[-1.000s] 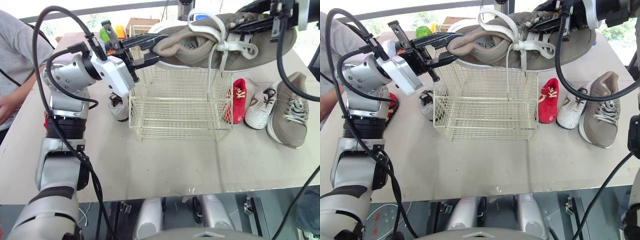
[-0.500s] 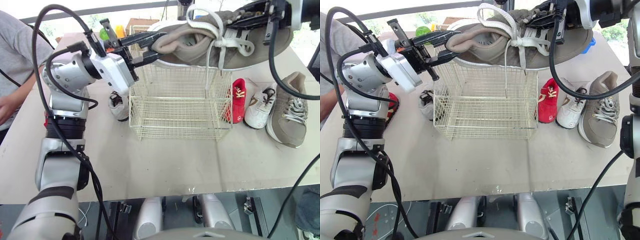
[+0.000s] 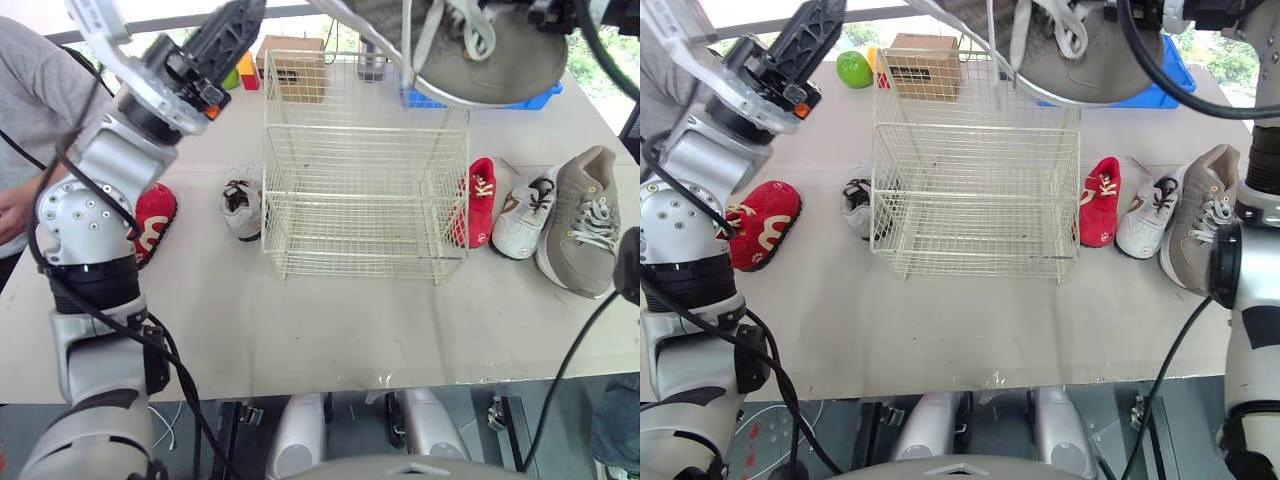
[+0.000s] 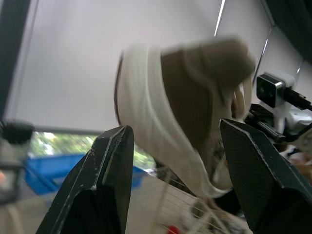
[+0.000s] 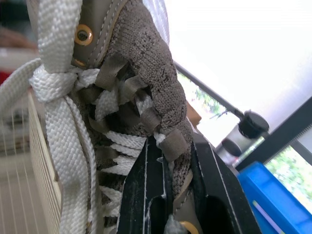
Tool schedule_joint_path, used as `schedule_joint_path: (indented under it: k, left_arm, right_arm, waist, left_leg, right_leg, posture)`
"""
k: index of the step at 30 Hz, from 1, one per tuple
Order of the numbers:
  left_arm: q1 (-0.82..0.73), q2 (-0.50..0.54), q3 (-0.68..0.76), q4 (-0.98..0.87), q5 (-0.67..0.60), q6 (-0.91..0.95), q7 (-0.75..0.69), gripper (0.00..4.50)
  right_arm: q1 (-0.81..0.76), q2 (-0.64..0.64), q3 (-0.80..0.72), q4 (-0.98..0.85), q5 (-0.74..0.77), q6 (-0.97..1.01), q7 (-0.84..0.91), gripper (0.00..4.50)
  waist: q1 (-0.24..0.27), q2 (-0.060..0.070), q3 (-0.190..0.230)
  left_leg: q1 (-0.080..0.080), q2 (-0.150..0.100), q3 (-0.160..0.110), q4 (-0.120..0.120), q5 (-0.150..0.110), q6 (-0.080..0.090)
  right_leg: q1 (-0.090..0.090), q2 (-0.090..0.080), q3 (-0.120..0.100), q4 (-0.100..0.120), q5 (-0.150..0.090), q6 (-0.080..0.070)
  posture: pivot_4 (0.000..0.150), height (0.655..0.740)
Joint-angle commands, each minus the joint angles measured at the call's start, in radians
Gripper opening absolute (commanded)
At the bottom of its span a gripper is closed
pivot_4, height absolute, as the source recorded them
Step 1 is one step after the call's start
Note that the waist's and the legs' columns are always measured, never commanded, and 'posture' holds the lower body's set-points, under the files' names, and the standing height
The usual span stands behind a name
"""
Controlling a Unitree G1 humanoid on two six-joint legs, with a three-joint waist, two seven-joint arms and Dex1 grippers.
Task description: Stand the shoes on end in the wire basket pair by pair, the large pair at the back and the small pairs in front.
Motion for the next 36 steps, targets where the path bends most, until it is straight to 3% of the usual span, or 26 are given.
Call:
schedule_joint_path:
  k: [1,6,9,15,18,26,29,31,36]
  left_arm:
    - [0.013,-0.061,-0.008,-0.077,-0.031,0.048,0.159,3.18]
    - [-0.011,-0.188,-0.054,-0.086,0.037,0.043,0.228,3.18]
    - [-0.035,-0.202,-0.061,-0.065,0.079,0.051,0.196,3.18]
    - [-0.051,-0.208,-0.029,-0.076,0.019,0.107,0.111,3.18]
    - [-0.051,-0.193,-0.034,-0.071,0.048,0.123,0.064,3.18]
    - [-0.088,-0.223,-0.028,-0.008,0.119,0.114,0.087,3.18]
    - [-0.091,-0.232,-0.028,-0.003,0.139,0.116,0.096,2.0]
    - [-0.094,-0.23,-0.025,-0.005,0.147,0.118,0.088,1.58]
    - [-0.122,-0.168,-0.01,0.01,0.186,0.133,0.042,1.39]
  right_arm:
    - [0.012,0.069,-0.093,-0.139,0.08,0.072,-0.125,0.0]
    - [0.074,0.171,-0.126,-0.244,0.149,0.148,-0.251,0.0]
    - [0.086,0.18,-0.133,-0.269,0.173,0.171,-0.287,0.0]
    - [0.125,0.155,-0.096,-0.297,0.17,0.17,-0.311,0.0]
    - [0.131,0.155,-0.099,-0.31,0.194,0.184,-0.32,0.0]
    - [0.16,0.159,-0.094,-0.347,0.253,0.211,-0.339,0.0]
    - [0.166,0.163,-0.095,-0.352,0.27,0.214,-0.353,0.0]
    - [0.175,0.171,-0.098,-0.36,0.278,0.219,-0.37,0.0]
    - [0.214,0.16,-0.088,-0.398,0.27,0.171,-0.385,0.0]
  waist:
    - [0.0,0.0,-0.001]
    - [0.004,0.0,-0.002]
    - [0.0,0.0,-0.002]
    - [-0.007,0.0,-0.002]
    - [-0.007,0.0,-0.002]
    - [-0.002,0.0,-0.002]
    - [-0.003,0.0,-0.002]
    - [-0.003,0.0,-0.002]
    - [-0.004,0.0,-0.002]
  left_leg:
    - [0.0,0.0,0.0,0.0,0.0,0.0]
    - [0.001,-0.003,-0.001,0.001,0.001,-0.002]
    - [0.001,-0.004,0.0,0.001,0.001,-0.002]
    - [0.002,-0.003,0.0,0.0,0.002,-0.002]
    - [0.002,-0.003,0.0,0.0,0.002,-0.002]
    - [0.002,-0.004,0.0,0.0,0.002,-0.002]
    - [0.002,-0.004,0.0,0.0,0.002,-0.002]
    - [0.002,-0.003,0.0,0.0,0.002,-0.002]
    - [0.002,-0.003,0.0,0.0,0.002,-0.002]
  right_leg:
    - [0.0,0.0,0.0,0.001,0.0,0.0]
    - [0.0,0.0,0.0,0.004,0.0,0.0]
    - [0.0,0.001,0.001,0.004,0.0,0.0]
    - [0.0,0.002,0.001,0.004,0.0,0.0]
    - [0.0,0.002,0.001,0.005,0.0,0.0]
    - [0.0,0.002,0.001,0.004,0.0,0.0]
    - [0.0,0.002,0.001,0.004,0.0,0.0]
    - [0.0,0.002,0.001,0.004,0.0,0.0]
    - [0.0,0.002,0.001,0.004,0.0,0.0]
  posture:
    - [0.15,0.74]
    - [0.15,0.74]
    - [0.15,0.74]
    - [0.15,0.74]
    - [0.15,0.74]
    - [0.15,0.74]
    - [0.15,0.74]
    - [0.15,0.74]
    - [0.15,0.74]
